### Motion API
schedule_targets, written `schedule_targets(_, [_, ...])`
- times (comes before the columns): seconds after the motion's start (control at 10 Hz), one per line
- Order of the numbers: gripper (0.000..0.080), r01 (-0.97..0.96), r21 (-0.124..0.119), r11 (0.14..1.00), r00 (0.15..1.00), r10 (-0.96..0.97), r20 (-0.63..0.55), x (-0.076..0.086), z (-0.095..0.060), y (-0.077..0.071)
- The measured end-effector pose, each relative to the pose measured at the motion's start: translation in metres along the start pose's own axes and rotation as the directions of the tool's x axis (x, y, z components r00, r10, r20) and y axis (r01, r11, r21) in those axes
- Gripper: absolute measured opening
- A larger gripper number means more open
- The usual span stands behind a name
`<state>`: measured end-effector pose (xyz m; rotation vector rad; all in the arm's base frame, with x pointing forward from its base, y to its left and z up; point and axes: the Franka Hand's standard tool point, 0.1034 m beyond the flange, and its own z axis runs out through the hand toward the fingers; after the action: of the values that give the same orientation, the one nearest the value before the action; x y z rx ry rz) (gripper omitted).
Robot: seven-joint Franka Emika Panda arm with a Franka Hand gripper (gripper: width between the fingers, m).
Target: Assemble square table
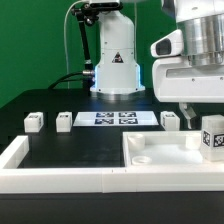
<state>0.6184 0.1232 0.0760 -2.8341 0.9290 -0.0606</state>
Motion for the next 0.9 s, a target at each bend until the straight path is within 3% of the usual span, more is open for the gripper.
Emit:
schedule_targets(0.5, [0.0649,0.379,-0.021,0.925,0.925,-0.378,0.027,0.0031,0.0002,-0.0034])
schedule_targets(0.9, [0.0649,0.603,-0.055,0.796,0.798,-0.603,0.024,0.0064,-0.0012,-0.0032])
